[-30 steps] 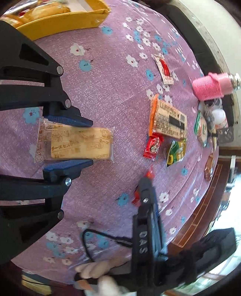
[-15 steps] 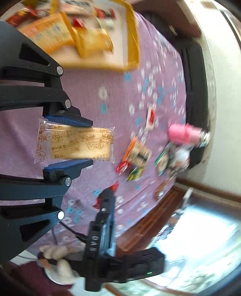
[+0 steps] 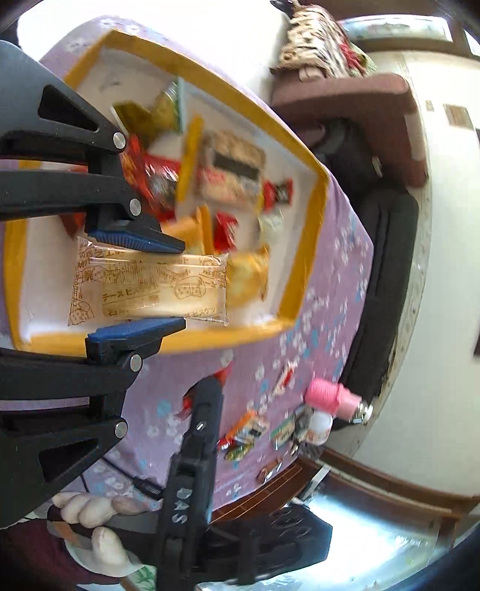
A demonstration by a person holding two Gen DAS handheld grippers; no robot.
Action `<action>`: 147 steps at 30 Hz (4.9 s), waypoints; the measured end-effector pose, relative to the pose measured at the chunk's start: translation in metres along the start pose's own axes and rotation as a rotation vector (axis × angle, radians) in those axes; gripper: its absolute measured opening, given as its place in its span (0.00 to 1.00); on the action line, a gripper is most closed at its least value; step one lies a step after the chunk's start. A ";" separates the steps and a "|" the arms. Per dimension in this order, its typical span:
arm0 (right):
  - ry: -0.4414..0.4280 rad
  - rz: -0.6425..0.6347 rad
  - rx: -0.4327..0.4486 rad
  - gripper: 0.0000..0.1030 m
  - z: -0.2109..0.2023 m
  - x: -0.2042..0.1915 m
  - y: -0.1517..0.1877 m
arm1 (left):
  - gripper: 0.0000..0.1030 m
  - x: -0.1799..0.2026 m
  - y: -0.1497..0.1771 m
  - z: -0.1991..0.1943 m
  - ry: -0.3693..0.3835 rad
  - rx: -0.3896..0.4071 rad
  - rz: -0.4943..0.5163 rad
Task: Organize snacks
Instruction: 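Carry biscuit and red candy over the tray and open both tools, then withdraw both open tools from the tray back toward the table, then grasp the green garlic-flavor snack bag with left tool while right tool grasps red candy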
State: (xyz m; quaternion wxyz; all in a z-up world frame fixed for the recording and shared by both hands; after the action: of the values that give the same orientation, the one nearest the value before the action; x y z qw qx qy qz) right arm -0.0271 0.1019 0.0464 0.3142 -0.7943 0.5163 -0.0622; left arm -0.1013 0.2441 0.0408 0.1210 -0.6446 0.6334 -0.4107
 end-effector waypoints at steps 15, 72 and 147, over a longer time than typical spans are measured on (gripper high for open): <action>0.047 -0.016 -0.079 0.24 0.085 -0.047 -0.035 | 0.36 -0.029 0.025 -0.006 0.045 -0.042 -0.099; 0.683 -0.046 0.254 0.67 -0.123 0.080 0.067 | 0.64 0.105 0.020 -0.018 -0.147 0.032 0.108; 0.426 0.274 0.026 0.64 0.005 0.243 0.000 | 0.72 0.110 -0.023 0.077 0.117 -0.115 0.092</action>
State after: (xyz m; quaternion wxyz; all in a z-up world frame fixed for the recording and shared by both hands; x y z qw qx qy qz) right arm 0.0868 -0.1049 -0.0123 0.2142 -0.6819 0.6726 -0.1917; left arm -0.0478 0.1190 0.0486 0.0654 -0.5955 0.6908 -0.4048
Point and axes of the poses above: each gripper's, at about its wrist camera, not at the fingertips, and z roughly the way its jaws point, x to its right, y to its underside, the point moved 5 cm from there along z, roughly the way its jaws point, and after that the axes turned 12 degrees about y, right-handed, at the moved point
